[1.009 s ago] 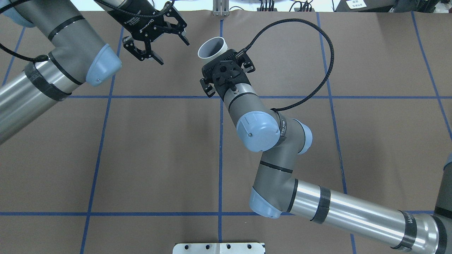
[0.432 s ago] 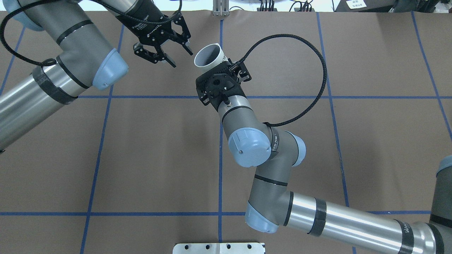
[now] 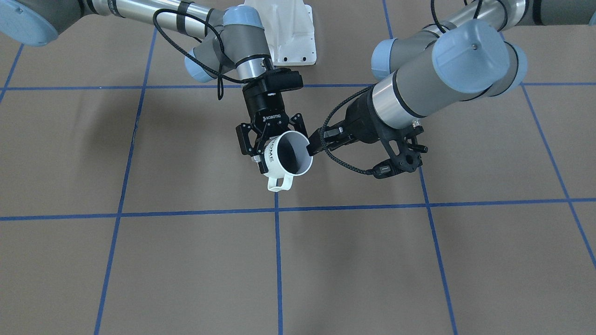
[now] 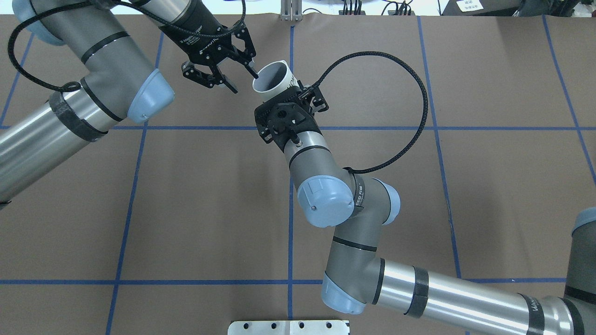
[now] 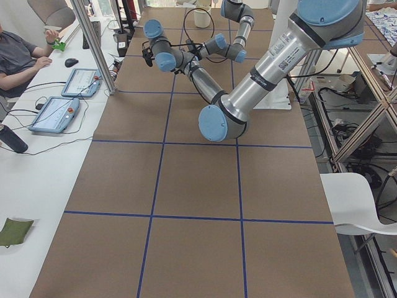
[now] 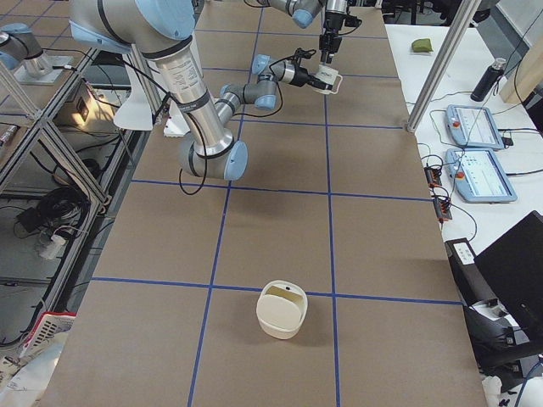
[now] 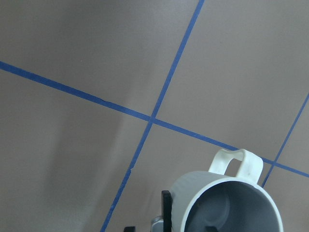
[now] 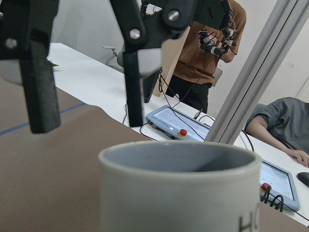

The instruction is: Left arm hands cup to right arm to dump lemon

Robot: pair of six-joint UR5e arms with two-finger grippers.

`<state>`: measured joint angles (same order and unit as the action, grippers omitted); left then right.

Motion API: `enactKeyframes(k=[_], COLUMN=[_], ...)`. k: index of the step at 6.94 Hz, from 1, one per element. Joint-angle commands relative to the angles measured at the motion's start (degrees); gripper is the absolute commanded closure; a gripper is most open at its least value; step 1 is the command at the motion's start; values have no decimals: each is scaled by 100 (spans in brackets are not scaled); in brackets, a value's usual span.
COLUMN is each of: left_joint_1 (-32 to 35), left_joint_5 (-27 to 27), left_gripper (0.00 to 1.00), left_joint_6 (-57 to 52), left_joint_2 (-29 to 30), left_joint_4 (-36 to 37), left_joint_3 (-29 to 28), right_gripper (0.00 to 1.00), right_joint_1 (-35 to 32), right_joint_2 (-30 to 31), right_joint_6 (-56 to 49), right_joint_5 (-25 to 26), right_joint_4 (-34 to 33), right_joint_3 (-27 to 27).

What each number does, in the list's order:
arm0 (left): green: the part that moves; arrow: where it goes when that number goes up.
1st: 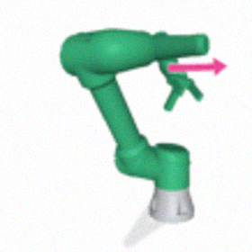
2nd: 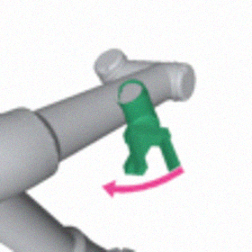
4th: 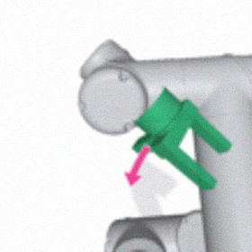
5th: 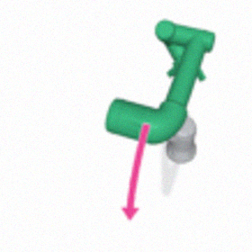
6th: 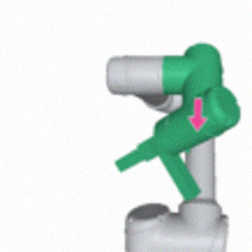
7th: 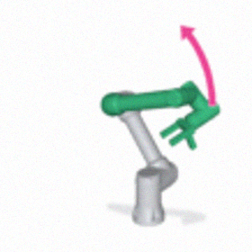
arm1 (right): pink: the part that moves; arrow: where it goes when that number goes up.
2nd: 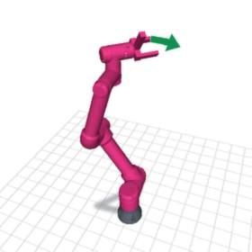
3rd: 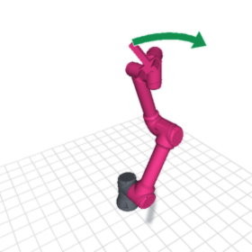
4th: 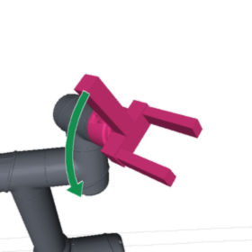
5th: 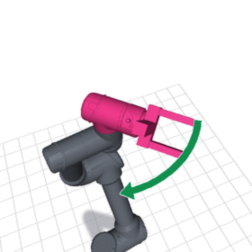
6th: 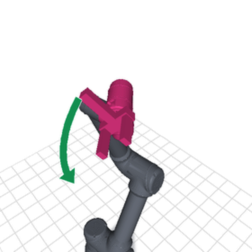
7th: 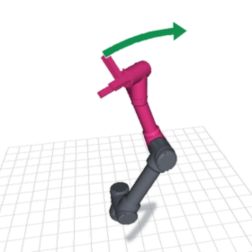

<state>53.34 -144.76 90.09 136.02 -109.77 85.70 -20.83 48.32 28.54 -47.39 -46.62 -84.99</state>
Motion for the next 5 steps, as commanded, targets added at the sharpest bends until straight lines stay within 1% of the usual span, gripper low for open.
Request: enactKeyframes(k=[1,3,5], left_joint_1=[-69,-131,-166], left_joint_5=[9,9,18], left_gripper=[54,59,67], left_joint_6=[-9,-9,-9], left_joint_2=[4,4,4], left_joint_4=[0,0,0], left_joint_3=[0,0,-18], right_gripper=[63,62,61], right_joint_1=[114,132,132], right_joint_2=[-16,-68,-95], right_joint_6=[-6,-6,-6], right_joint_5=[203,222,222], right_joint_4=[-49,-119,-119], right_joint_3=[-9,-17,-9])
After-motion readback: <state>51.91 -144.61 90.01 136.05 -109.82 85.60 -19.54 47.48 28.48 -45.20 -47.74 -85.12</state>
